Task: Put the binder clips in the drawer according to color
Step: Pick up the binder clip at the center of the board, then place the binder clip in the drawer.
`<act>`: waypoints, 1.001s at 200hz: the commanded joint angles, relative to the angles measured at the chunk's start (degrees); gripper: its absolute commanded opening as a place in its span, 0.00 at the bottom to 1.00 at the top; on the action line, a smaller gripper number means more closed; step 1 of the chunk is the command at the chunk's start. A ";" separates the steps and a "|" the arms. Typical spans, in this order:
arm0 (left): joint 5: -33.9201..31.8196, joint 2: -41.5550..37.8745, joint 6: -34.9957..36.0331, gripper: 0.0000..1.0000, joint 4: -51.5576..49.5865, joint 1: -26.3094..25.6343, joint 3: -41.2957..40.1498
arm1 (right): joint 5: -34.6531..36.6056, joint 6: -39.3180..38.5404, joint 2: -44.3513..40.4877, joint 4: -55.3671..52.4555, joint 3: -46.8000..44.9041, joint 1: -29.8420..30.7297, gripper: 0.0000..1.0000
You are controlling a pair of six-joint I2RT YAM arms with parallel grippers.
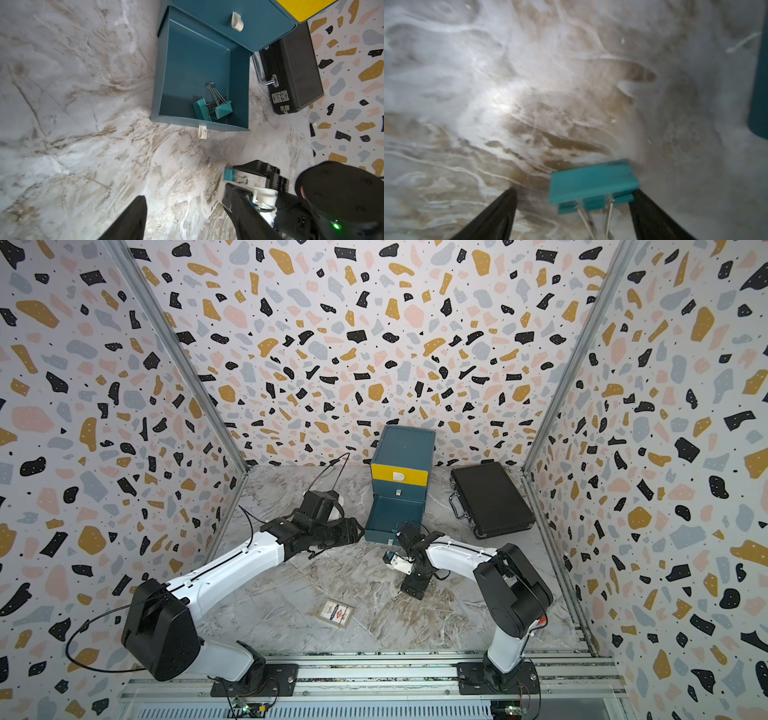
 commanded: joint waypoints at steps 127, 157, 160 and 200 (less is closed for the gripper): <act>7.39 4.94 -19.26 0.60 24.79 -3.49 -16.06 | 3.49 4.71 -11.13 2.05 4.89 0.45 0.35; 4.99 5.27 -22.09 0.59 28.53 -3.74 -18.77 | 2.85 9.11 -9.41 3.77 11.70 -2.07 0.35; 4.79 5.17 -22.40 0.59 28.85 -3.74 -19.12 | 2.74 9.51 -8.96 4.00 12.49 -2.38 0.35; 3.61 5.02 -26.84 0.59 34.63 -3.85 -23.71 | 3.74 14.24 -2.08 9.98 20.86 -4.50 0.30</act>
